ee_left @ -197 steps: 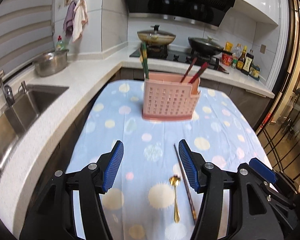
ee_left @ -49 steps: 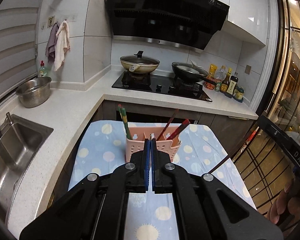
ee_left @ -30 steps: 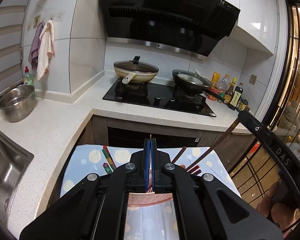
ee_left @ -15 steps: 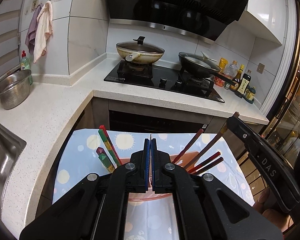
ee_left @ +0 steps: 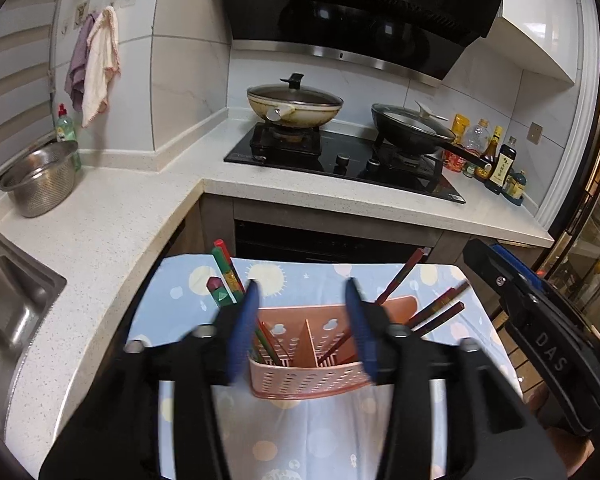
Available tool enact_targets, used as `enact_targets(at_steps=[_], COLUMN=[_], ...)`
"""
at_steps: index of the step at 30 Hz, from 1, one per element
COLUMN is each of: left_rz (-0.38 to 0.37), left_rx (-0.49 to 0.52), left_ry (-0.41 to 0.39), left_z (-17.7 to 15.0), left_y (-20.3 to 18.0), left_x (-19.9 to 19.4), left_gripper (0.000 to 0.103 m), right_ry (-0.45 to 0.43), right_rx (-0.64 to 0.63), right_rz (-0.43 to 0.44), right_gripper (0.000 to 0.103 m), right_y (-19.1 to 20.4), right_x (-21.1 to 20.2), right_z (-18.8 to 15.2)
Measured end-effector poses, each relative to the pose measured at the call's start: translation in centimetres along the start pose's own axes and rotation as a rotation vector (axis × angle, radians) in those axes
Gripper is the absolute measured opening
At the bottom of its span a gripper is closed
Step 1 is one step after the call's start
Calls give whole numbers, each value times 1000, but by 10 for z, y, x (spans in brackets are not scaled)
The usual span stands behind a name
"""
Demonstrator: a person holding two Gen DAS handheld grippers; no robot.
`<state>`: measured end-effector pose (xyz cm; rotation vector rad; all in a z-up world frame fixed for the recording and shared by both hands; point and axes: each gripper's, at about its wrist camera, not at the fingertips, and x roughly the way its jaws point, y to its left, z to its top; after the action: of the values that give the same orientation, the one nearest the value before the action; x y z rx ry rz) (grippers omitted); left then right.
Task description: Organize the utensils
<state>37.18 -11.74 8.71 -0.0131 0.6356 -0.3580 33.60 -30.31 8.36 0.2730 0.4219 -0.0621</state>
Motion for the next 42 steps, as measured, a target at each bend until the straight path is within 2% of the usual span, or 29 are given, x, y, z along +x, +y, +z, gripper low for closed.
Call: enact_targets(at_steps=[19, 22, 28, 32, 38, 42], left_rz=[36, 44, 72, 93, 134, 149], left_rx=[31, 30, 46, 54, 66, 73], left_ry=[-20, -20, -13, -2, 3, 10], left_z=[-22, -33, -60, -81, -110, -126], left_y=[-14, -12, -13, -13, -16, -18], left_x=[-64, -76, -99, -114, -136, -147], left_gripper=[50, 56, 61, 65, 82, 87], right_ry=[16, 37, 74, 90, 102, 123], right_rx=[-42, -49, -69, -77, -83, -85], right_rz=[-15, -19, -29, -33, -54, -62], right_gripper=[36, 36, 37, 44, 55, 61], right_y=[6, 7, 8, 9, 10, 9], right_x=[-83, -98, -128, -148, -174, -186], right_z=[-22, -34, -63, -81, -102, -116])
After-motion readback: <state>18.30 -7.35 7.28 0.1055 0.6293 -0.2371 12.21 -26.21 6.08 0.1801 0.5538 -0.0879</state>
